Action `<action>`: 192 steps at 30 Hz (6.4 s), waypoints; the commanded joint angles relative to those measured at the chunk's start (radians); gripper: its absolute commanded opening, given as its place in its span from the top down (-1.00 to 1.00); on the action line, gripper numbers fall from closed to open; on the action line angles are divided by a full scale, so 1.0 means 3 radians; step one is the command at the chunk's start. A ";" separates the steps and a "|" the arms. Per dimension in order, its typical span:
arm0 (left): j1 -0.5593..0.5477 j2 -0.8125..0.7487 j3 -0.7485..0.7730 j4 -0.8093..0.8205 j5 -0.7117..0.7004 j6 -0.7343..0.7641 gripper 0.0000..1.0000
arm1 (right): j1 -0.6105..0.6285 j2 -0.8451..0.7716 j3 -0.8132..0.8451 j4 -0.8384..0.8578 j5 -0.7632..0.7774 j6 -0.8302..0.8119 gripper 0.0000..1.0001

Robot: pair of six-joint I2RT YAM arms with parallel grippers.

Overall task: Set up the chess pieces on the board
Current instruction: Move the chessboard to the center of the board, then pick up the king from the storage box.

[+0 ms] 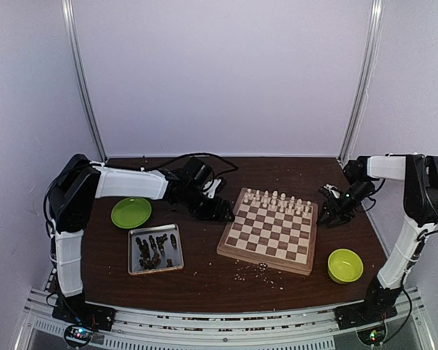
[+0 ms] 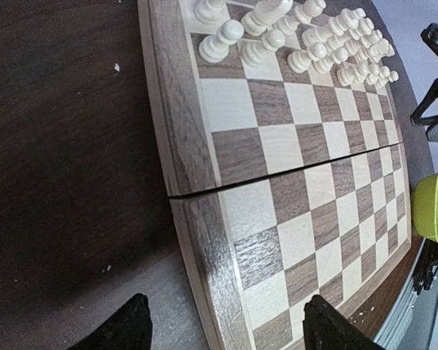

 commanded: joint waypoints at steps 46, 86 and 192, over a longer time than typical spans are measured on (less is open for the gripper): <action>-0.0185 -0.0239 -0.0585 0.0567 0.0612 -0.0142 -0.45 | 0.1034 0.0023 -0.0166 0.0455 0.1077 -0.0083 -0.24; -0.0456 -0.1477 -0.1582 0.0055 -0.0209 -0.0067 -0.46 | 0.1459 -0.0270 0.0138 0.0581 0.1125 0.0026 -0.36; 0.0153 -0.2315 -0.0946 -0.1841 -0.1327 0.0722 0.97 | 0.0596 -0.2681 -0.1372 0.1231 0.0225 -0.0684 -0.26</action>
